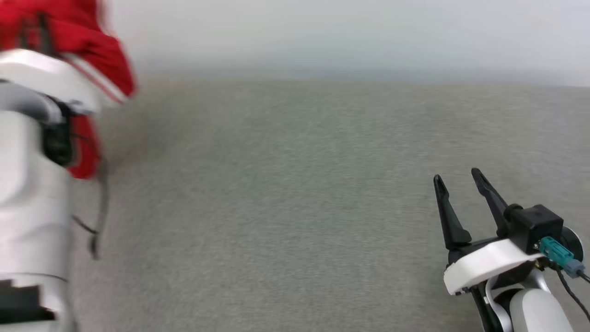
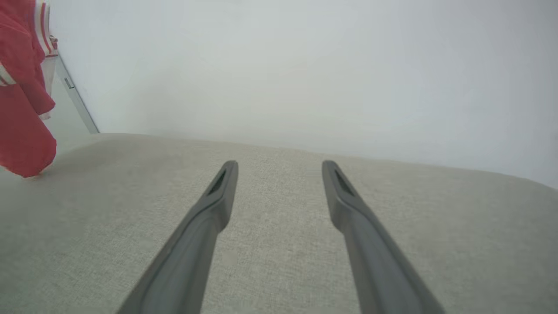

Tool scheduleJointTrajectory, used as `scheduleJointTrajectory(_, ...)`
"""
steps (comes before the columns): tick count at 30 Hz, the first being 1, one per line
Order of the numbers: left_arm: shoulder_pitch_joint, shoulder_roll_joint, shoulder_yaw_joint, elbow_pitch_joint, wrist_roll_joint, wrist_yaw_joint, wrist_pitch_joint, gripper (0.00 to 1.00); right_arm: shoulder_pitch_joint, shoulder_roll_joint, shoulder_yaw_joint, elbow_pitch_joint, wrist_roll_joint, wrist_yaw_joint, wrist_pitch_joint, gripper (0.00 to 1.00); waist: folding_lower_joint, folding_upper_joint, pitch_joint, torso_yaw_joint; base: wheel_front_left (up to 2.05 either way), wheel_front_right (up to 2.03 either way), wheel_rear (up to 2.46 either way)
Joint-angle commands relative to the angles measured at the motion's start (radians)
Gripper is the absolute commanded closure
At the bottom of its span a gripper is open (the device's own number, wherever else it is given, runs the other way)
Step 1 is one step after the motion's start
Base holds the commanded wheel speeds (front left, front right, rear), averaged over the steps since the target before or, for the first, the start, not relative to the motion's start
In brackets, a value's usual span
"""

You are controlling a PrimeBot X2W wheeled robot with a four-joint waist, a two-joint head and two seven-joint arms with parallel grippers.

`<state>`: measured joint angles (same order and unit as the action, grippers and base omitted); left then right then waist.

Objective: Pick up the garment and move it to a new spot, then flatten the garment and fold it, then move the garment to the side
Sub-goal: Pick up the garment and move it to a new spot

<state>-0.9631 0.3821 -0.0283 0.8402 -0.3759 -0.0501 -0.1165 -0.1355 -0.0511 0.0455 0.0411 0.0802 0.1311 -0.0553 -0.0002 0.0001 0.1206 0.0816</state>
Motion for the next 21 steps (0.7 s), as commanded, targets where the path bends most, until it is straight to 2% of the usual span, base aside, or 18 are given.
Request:
scheduleJointTrajectory(1, 0.017, -0.021, -0.010, -0.018, -0.001, 0.000, -0.003, 1.00, 0.016, 0.001, 0.001, -0.005, 0.003, -0.001, 0.002, 0.00, 0.0002, -0.0001, -0.037, -0.053, 0.00, 0.00, 0.00)
scheduleJointTrajectory(6, 0.097, -0.149, -0.071, -0.097, -0.014, -0.014, 0.010, 1.00, 0.046, 0.001, -0.011, -0.015, 0.005, -0.001, 0.018, 0.00, 0.0002, -0.0001, -0.062, -0.132, 0.00, 0.00, 0.00)
scheduleJointTrajectory(11, 0.199, -0.244, -0.141, -0.203, -0.017, -0.035, 0.019, 1.00, 0.061, 0.001, -0.021, -0.037, 0.004, -0.001, 0.032, 0.00, 0.0002, -0.0001, -0.046, -0.198, 0.00, 0.00, 0.00)
scheduleJointTrajectory(14, 0.279, -0.279, -0.195, -0.274, -0.015, -0.044, 0.034, 1.00, 0.065, 0.001, -0.029, -0.056, 0.005, -0.001, 0.038, 0.00, 0.0002, -0.0001, -0.019, -0.221, 0.00, 0.00, 0.00)
scheduleJointTrajectory(21, 0.527, -0.307, -0.336, -0.407, -0.012, -0.062, 0.073, 1.00, 0.052, 0.001, -0.033, -0.068, 0.020, -0.001, 0.027, 0.00, 0.0002, -0.0001, 0.041, -0.243, 0.00, 0.00, 0.00)
